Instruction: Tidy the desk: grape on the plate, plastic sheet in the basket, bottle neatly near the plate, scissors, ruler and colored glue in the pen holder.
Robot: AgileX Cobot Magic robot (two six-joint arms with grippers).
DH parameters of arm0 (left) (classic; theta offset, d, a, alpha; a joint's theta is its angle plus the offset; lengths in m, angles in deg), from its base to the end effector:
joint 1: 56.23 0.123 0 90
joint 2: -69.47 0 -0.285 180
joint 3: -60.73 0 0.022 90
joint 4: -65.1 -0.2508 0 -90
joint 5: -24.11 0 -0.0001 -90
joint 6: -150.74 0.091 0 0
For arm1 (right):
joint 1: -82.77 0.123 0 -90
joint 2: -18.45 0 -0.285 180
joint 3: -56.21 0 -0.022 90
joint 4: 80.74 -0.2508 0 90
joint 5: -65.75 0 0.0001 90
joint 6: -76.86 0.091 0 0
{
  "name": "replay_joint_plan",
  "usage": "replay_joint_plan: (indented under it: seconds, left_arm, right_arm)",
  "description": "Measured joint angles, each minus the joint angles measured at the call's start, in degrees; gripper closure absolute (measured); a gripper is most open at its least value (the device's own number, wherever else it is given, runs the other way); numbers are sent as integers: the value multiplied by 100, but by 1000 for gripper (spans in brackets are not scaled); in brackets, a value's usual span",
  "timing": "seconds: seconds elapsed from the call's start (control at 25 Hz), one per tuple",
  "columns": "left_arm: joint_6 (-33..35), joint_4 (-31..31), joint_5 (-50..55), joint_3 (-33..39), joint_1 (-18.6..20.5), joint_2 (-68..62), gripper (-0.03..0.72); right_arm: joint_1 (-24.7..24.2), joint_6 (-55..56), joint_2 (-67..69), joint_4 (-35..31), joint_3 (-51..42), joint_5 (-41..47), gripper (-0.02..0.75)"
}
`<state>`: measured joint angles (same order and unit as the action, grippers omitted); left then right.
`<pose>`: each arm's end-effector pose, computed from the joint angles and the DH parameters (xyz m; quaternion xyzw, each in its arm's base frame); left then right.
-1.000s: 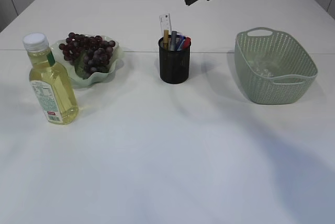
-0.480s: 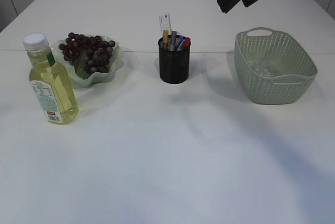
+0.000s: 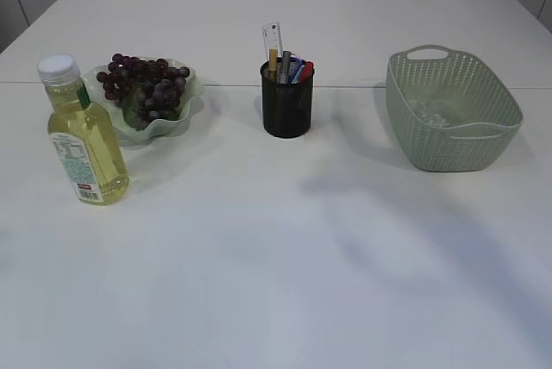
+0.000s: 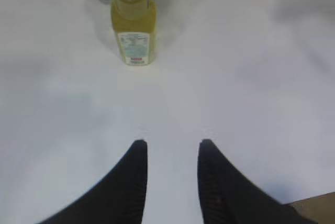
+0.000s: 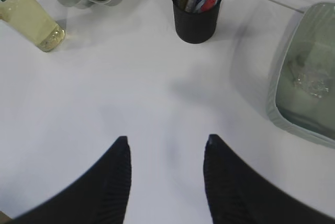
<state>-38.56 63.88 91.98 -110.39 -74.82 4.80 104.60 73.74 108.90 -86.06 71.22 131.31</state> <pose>0.1608 -0.0522 0.4015 0.0770 0.9407 -0.0693 0.3232 0.2724 0.1174 0.4219 -0.1995 0.9203 0.0998 0.3215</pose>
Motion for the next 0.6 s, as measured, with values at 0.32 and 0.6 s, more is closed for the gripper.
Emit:
replay_joint_plan:
  seconds: [0.32,0.6]
  left_arm:
    - [560,458,-539,1195,5,1740,445]
    - [1643,1106,-747,2019,5,3255,445]
  right_arm:
    - [0,130,-2259,-11,-2448,-1050,368]
    - [0,141,-4689,-11,-4315,-1408,369]
